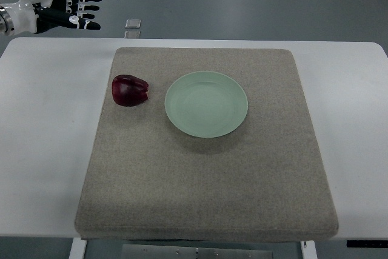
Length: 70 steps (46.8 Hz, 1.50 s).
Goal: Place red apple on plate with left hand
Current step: 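Move the left hand forward toward the dark red apple, then lower the left hand onto the red apple and close fingers around it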
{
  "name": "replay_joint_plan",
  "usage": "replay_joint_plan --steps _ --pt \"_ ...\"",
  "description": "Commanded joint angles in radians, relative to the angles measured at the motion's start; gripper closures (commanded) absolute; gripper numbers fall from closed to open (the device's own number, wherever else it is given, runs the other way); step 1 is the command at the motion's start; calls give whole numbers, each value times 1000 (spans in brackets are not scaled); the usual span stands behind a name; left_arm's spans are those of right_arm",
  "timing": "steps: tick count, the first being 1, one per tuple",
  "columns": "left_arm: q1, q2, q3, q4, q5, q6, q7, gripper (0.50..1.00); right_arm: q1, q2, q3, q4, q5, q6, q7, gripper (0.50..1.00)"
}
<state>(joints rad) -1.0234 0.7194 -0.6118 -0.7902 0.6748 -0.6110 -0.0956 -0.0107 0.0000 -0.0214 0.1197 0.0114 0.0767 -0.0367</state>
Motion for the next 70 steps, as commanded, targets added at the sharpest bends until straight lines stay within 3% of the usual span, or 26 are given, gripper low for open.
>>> replay_joint_plan --steps 1,10,19,41,58,64,70 --pt "9 55 1 -121 159 0 -44 501 0 0 0 0 1 0 0 570" --pt "19 69 10 -227 437 0 -64 510 0 0 0 0 1 0 0 570" --pt "62 -8 29 -227 506 2 -84 510 0 0 0 0 1 0 0 570" --pt "94 -92 79 -204 735 171 -87 510 0 0 0 0 -1 0 0 570" --pt "92 -115 98 -202 792 169 -87 525 0 0 0 0 -1 0 0 570" --pt "91 -115 98 -202 819 169 -88 619 0 0 0 0 1 0 0 572" --pt "88 -115 102 -202 824 166 -88 878 0 0 0 0 -1 0 0 570"
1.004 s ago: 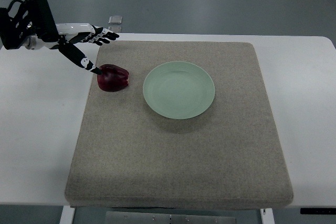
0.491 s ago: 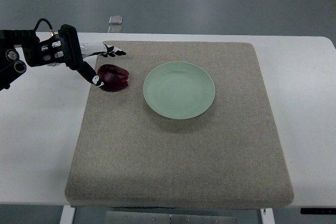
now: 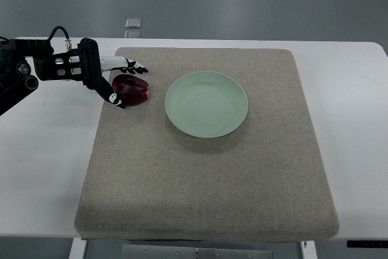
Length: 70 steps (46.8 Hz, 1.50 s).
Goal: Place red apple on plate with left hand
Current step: 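Lower the left hand onto the red apple and close fingers around it, then carry the apple with the left hand onto the pale green plate and release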
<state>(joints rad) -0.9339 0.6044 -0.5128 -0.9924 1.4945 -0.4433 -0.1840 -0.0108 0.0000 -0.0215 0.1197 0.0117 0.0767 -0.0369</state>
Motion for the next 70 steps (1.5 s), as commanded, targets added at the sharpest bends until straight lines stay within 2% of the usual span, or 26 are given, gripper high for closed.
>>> replay_joint_plan --steps 1,4,10,18,23,31,36,47,48,49,50,52,53,64,70 --pt "-3 0 5 0 6 -2 0 911 0 0 0 0 1 0 0 570" --pt "-5 0 11 -3 7 -5 0 1000 0 0 0 0 -1 0 0 570" --pt "-19 9 8 -18 13 -12 -5 1000 0 0 0 0 -1 0 0 572" --pt "-100 14 7 -46 7 -12 -68 1000 0 0 0 0 1 0 0 570" --pt "-112 -3 10 -68 7 -12 -72 1000 0 0 0 0 1 0 0 570" --pt "-108 -118 13 -69 13 -5 -71 1000 0 0 0 0 -1 0 0 570" --pt "-106 -153 42 -60 13 3 -69 1000 0 0 0 0 1 0 0 570" --pt "-112 -221 128 -25 18 101 -68 1000 0 0 0 0 1 0 0 570" --pt "-112 -224 131 -22 18 104 -68 986 0 0 0 0 -1 0 0 570" --pt "-112 -224 134 -20 19 107 -68 937 0 0 0 0 1 0 0 572" --pt "-114 -225 134 -20 20 109 -68 845 0 0 0 0 -1 0 0 572" --pt "-114 -230 134 -17 18 112 -68 571 0 0 0 0 -1 0 0 570" --pt "-115 -233 134 -17 16 114 -66 508 0 0 0 0 -1 0 0 572" --pt "-131 -238 140 -6 -39 115 -68 504 0 0 0 0 1 0 0 570" --pt "-175 -235 138 0 -226 115 -68 501 0 0 0 0 -1 0 0 572"
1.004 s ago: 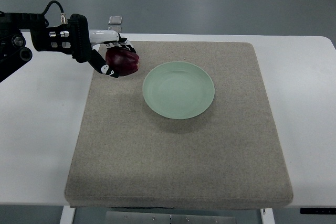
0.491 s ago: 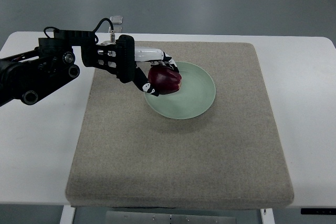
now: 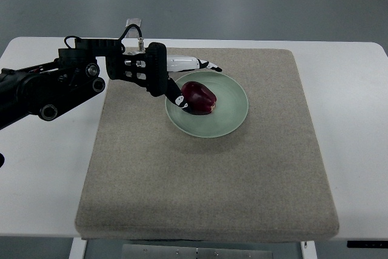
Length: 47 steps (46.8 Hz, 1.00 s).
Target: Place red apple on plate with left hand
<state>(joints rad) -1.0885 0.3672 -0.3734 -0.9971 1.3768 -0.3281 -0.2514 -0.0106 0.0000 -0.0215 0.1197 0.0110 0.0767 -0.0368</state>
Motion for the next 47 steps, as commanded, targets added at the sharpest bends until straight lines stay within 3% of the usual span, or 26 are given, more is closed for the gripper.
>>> replay_joint_plan --steps 1,6,20,26,37,47 --pt "-28 9 -1 5 -151 0 0 501 0 0 0 0 0 0 0 570" --pt "-51 29 -1 15 -327 -9 1 501 0 0 0 0 0 0 0 572" --pt "-37 64 -42 172 -819 -18 11 501 0 0 0 0 1 0 0 572" --pt "-34 79 -39 247 -1088 -97 29 501 0 0 0 0 0 0 0 572" --pt "-11 78 -55 417 -1467 -259 194 500 0 0 0 0 1 0 0 570" --pt "59 78 -125 452 -1740 -283 369 500 0 0 0 0 1 0 0 572"
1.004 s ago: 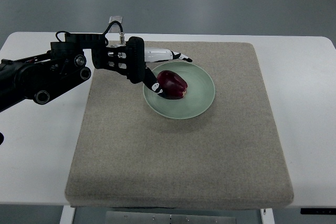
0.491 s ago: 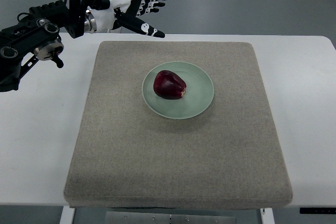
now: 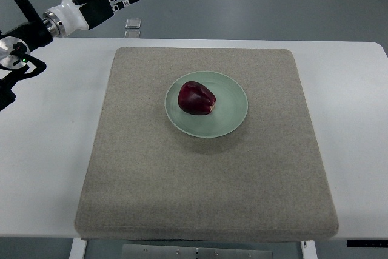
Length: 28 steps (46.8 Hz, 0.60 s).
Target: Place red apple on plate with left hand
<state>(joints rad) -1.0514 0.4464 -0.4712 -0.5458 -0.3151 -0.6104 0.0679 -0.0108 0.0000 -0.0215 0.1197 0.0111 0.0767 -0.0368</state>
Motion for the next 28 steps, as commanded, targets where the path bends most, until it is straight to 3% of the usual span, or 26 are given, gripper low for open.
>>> replay_joint_plan --steps 1,28 --pt "28 -3 -41 1 -53 0 59 500 0 0 0 0 1 0 0 570" --pt "70 -9 -136 -8 -51 0 78 500 -3 0 2 6 4 11 -2 570"
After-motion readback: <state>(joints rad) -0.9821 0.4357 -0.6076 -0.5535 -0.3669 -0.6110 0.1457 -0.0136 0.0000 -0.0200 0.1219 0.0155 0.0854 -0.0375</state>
